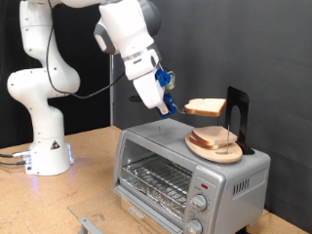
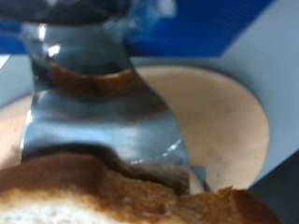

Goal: Make a piece of toast with the oven

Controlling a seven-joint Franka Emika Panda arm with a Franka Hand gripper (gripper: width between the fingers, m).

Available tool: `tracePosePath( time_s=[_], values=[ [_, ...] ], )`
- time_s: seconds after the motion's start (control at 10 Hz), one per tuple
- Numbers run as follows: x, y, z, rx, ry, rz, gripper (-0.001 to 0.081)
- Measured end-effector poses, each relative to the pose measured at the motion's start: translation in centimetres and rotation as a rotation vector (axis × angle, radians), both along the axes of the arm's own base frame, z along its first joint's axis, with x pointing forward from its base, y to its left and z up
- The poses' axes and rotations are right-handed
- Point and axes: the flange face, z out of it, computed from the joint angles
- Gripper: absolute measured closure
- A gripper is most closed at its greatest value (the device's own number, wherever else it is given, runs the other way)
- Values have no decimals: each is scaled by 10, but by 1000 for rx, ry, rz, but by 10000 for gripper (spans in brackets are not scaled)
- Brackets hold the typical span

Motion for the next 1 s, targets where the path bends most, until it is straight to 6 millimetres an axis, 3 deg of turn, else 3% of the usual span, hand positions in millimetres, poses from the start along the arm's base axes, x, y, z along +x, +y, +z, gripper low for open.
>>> tracePosePath(
  time_s=[1.0],
  values=[
    [-94,-88,-31,51,-18,-57,405]
  ],
)
